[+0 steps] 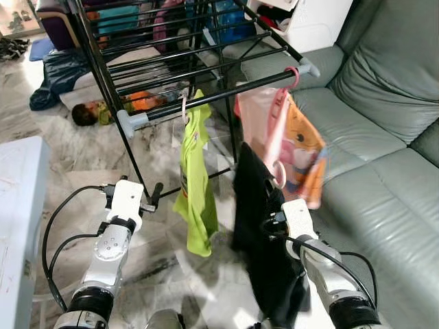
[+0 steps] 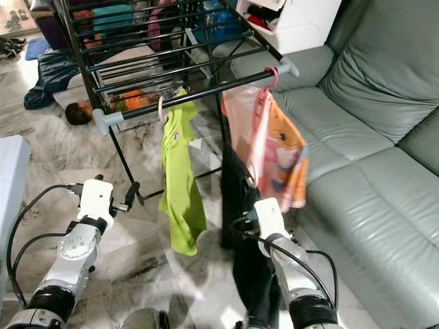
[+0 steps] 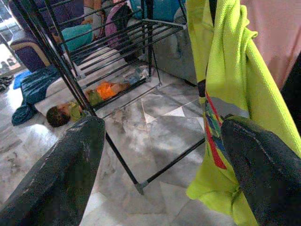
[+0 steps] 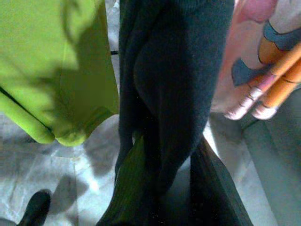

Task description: Hang hanger

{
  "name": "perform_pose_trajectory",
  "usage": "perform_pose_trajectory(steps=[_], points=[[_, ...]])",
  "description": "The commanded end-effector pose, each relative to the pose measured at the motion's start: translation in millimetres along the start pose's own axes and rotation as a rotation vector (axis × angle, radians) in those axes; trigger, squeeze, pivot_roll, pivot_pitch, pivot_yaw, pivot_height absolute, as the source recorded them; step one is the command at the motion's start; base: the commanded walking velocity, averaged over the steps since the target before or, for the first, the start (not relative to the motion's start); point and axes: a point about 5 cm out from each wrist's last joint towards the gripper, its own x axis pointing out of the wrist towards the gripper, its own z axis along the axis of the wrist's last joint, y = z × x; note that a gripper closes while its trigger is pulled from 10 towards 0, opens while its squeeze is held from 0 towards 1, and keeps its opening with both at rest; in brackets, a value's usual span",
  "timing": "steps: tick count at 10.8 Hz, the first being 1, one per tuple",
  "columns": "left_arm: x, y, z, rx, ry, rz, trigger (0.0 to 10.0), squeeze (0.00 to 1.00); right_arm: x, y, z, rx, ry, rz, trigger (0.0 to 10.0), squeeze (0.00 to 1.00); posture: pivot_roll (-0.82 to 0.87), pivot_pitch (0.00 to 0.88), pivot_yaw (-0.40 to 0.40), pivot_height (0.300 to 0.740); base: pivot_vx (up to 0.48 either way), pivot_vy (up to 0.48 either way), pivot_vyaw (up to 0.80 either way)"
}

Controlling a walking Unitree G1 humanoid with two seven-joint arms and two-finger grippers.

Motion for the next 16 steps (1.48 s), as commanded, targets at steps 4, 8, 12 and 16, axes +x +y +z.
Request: perform_pose_trajectory(steps=[4, 8, 12, 16], points=[[-1.5, -2.0, -3.6, -0.001, 0.019, -0.004, 10.0, 0.0, 2.1, -1.9, 18.9, -0.004, -0.079, -0.016, 10.0, 0.0, -0.05, 0.0, 0.003, 0.74, 0.0, 0.0, 0.0], [-1.4, -1.5, -6.3, -0.001, 0.042, 0.013, 10.0, 0.0, -6.1, 8.1, -8.4, -0.152, 0.108, 0.192, 10.0, 0.0, -0.05, 0.0, 0.0, 0.74, 0.0, 0.0, 0.0], [-5.6, -4.7, -13.4, -0.007, 0.074, 0.001, 10.0, 0.0, -12.2, 8.3, -7.2, -0.211, 0.105, 0.281, 10.0, 0.0, -0.05, 0.0, -0.001, 0.74, 0.0, 0.0, 0.0], [-7.5, -8.1, -16.8, -0.008, 0.101, 0.007, 10.0, 0.0, -16.3, 15.7, -10.6, -0.257, 0.141, 0.35, 10.0, 0.0, -0.05, 0.0, 0.004, 0.74, 0.0, 0.0, 0.8]])
